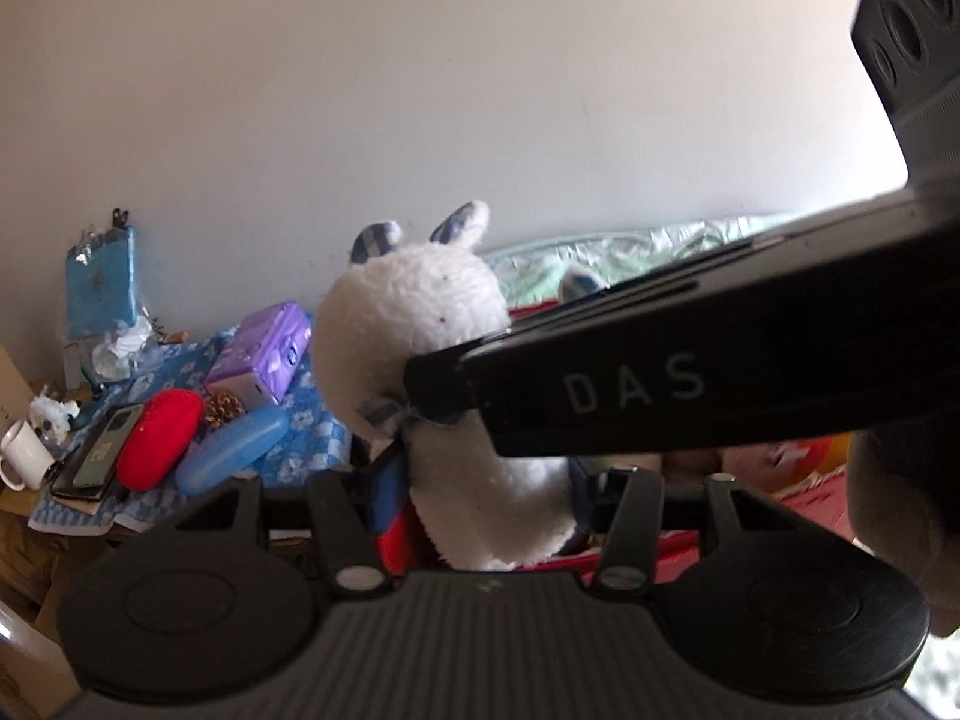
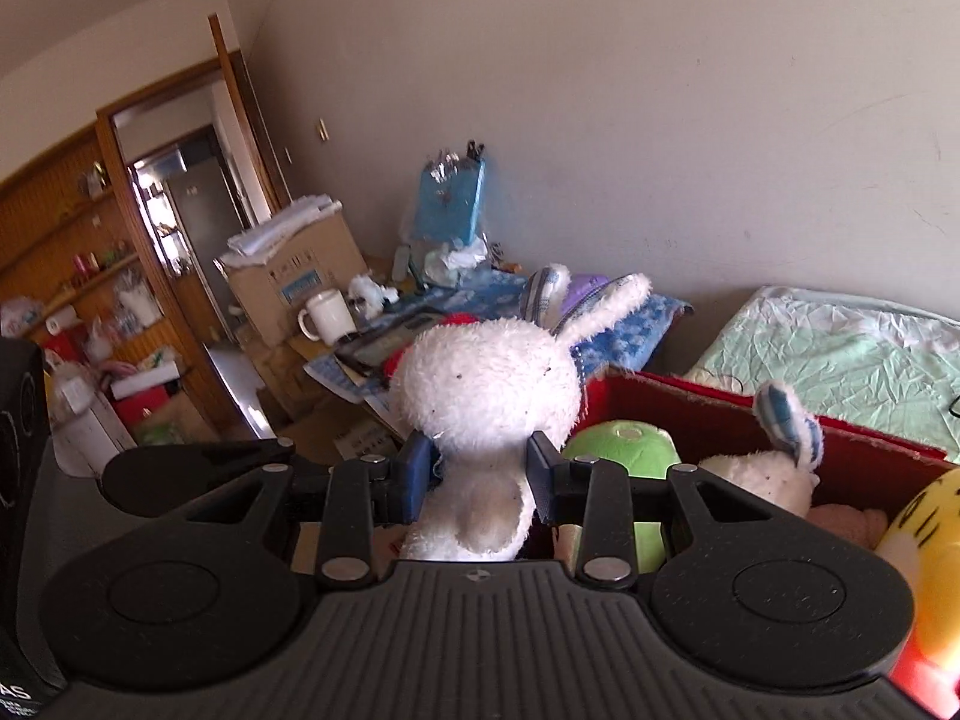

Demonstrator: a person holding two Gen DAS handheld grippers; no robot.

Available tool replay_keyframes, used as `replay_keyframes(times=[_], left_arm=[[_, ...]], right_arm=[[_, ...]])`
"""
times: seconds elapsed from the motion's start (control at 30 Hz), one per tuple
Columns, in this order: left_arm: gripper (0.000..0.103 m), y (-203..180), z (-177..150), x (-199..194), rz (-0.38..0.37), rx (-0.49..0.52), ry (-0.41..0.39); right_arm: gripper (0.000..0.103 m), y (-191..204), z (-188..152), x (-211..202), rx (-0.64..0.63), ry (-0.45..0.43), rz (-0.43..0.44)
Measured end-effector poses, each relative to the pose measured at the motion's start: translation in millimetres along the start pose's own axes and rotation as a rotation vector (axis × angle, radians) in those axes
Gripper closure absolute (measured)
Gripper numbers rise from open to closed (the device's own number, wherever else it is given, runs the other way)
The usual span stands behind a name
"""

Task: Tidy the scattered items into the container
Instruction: 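Lift the white bow-tie bunny with the right gripper over the red box, then lower the bow-tie bunny into the red box and open the right gripper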

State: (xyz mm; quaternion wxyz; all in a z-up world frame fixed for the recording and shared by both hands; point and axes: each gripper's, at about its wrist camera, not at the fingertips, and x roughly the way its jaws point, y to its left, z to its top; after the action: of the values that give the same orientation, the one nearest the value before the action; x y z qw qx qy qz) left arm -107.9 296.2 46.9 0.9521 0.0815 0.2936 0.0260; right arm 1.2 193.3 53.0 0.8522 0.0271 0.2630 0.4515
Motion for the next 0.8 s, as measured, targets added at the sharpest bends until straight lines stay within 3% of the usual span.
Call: replay_keyframes(times=[0.33,0.43,0.8], left_arm=[[0.051,6.0,-15.4,20.1,-0.057,0.068,0.053],[0.052,6.7,-14.9,26.2,-0.088,0.059,0.068],[0.052,14.5,-16.1,35.0,-0.188,0.034,0.080]], right_arm=[[0.070,9.0,-4.4,27.2,-0.066,0.061,-0.066],[0.070,14.7,-5.8,30.6,-0.118,0.108,-0.105],[0.074,9.2,-4.2,26.8,-0.096,0.210,-0.127]])
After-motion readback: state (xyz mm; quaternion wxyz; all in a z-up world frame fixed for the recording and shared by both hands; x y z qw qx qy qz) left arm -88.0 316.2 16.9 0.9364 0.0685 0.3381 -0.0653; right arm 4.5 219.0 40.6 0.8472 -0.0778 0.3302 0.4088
